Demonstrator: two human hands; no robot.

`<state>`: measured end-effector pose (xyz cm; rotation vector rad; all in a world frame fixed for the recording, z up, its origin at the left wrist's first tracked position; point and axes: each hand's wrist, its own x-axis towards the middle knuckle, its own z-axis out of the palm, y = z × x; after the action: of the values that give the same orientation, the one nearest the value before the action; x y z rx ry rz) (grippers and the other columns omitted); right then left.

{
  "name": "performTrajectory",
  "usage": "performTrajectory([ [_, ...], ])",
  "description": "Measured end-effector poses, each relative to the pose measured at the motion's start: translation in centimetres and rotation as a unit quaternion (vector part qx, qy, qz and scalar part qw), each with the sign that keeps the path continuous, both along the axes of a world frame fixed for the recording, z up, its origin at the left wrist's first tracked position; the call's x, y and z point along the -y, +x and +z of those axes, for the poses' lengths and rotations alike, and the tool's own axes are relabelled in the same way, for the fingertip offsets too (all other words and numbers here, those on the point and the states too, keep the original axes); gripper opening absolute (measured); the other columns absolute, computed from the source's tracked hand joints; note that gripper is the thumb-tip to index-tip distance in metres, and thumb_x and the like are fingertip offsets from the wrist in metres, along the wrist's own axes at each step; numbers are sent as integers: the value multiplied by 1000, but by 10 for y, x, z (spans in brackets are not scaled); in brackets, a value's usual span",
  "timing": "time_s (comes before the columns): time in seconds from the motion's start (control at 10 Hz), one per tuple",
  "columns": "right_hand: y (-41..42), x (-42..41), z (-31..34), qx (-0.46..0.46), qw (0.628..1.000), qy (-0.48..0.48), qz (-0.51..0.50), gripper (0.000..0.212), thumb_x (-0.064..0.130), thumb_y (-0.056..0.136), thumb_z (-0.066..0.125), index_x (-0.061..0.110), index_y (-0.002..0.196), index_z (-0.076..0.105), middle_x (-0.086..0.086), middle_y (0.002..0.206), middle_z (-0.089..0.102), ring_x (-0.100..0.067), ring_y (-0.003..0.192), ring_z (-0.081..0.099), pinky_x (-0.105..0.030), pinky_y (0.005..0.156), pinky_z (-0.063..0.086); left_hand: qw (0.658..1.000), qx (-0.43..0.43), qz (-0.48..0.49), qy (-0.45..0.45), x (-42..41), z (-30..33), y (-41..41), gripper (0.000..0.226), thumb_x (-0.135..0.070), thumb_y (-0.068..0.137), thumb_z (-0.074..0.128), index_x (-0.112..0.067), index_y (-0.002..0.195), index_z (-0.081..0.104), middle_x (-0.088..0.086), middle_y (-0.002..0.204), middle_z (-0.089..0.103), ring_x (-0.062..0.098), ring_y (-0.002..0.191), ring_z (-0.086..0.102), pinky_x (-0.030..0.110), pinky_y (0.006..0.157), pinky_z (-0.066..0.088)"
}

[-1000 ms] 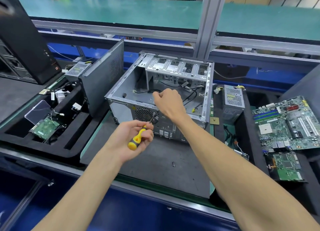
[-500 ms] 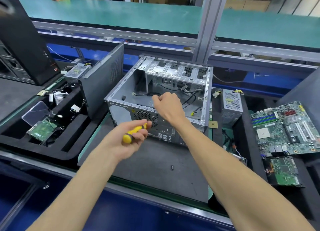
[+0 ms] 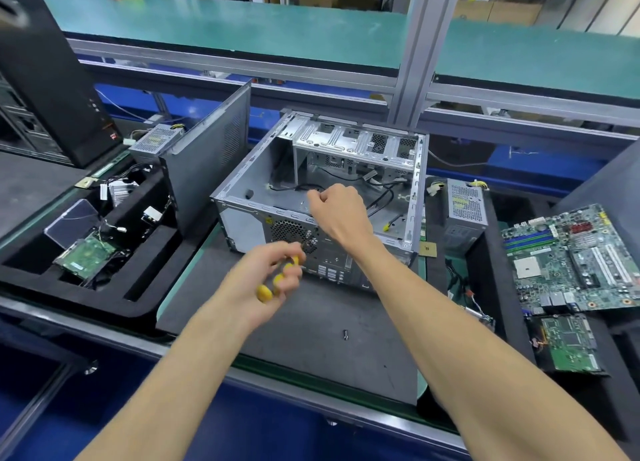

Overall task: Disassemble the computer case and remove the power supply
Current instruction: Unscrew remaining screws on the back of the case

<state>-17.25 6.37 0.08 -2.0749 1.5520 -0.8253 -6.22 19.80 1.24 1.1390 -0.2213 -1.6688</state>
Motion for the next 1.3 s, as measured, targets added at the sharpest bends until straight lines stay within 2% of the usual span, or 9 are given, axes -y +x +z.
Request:
performTrajectory([
  [0.2, 1, 2, -2, -4, 1000, -3, 4, 50, 26, 91, 48, 13, 46, 31, -4, 44, 26, -23, 47, 24, -30, 46, 27, 974, -220, 3, 51, -3, -2, 5, 20, -4, 78, 71, -5, 92, 56, -7, 77, 38, 3, 40, 36, 12, 26, 25],
  [0.3, 1, 1, -2, -2, 1000, -8, 4, 50, 26, 91, 48, 13, 46, 30, -4, 44, 24, -23, 48, 23, -30, 46, 28, 958, 281, -62, 12, -2, -10, -3, 11, -17, 97, 53, -12, 87, 53, 1, 61, 50, 14, 38, 34, 22, 31, 25],
  [0.4, 2, 1, -3, 2, 1000, -4, 4, 47, 26, 89, 48, 13, 47, 33, -2, 44, 25, -21, 47, 22, -29, 46, 30, 624, 768, -107, -93, -7, -24, -9, 10, -24, 100, 43, -20, 92, 47, 3, 62, 56, 29, 57, 48, 35, 52, 37],
  [0.5, 0, 1, -3, 0, 1000, -9, 1, 49, 26, 89, 48, 14, 46, 31, -2, 42, 24, -22, 46, 22, -29, 46, 29, 871, 482, -58, -73, -2, -16, -13, 12, -25, 97, 56, -18, 91, 49, 0, 65, 53, 13, 42, 41, 25, 36, 30],
  [0.6, 1, 1, -3, -4, 1000, -10, -3, 50, 26, 90, 48, 14, 45, 31, -4, 44, 26, -23, 47, 25, -30, 45, 28, 989, -138, -23, 54, 3, -1, 0, 11, -12, 92, 56, -8, 87, 47, 1, 68, 46, 10, 34, 30, 18, 27, 21],
  [1.0, 2, 1, -4, -6, 1000, -9, -1, 49, 27, 90, 48, 13, 45, 33, -5, 45, 29, -24, 47, 26, -31, 47, 33, 918, -395, 17, 24, -10, -15, 11, 13, -3, 91, 63, -3, 99, 53, 7, 87, 52, 8, 42, 48, 15, 27, 34],
  [1.1, 2, 3, -5, -7, 1000, -14, -1, 48, 28, 91, 47, 12, 47, 34, -6, 45, 29, -25, 48, 27, -32, 47, 33, 999, 3, -15, -34, -12, -24, 1, 12, -10, 87, 66, -7, 89, 55, 5, 77, 54, 10, 33, 32, 20, 26, 18],
  [1.2, 2, 2, -5, -5, 1000, -20, 0, 49, 27, 91, 47, 12, 47, 33, -6, 45, 29, -25, 48, 26, -32, 48, 34, 801, 584, -41, -128, -11, -27, -5, 10, -17, 87, 66, -24, 90, 60, -5, 71, 62, 12, 49, 50, 26, 44, 36],
  [1.3, 1, 2, -5, -4, 1000, -15, 6, 49, 26, 91, 47, 12, 47, 33, -5, 45, 28, -24, 48, 25, -32, 48, 35, 885, 458, -40, -71, -6, -14, -3, 12, -28, 92, 61, -16, 94, 59, -3, 69, 64, 13, 45, 48, 23, 40, 34],
])
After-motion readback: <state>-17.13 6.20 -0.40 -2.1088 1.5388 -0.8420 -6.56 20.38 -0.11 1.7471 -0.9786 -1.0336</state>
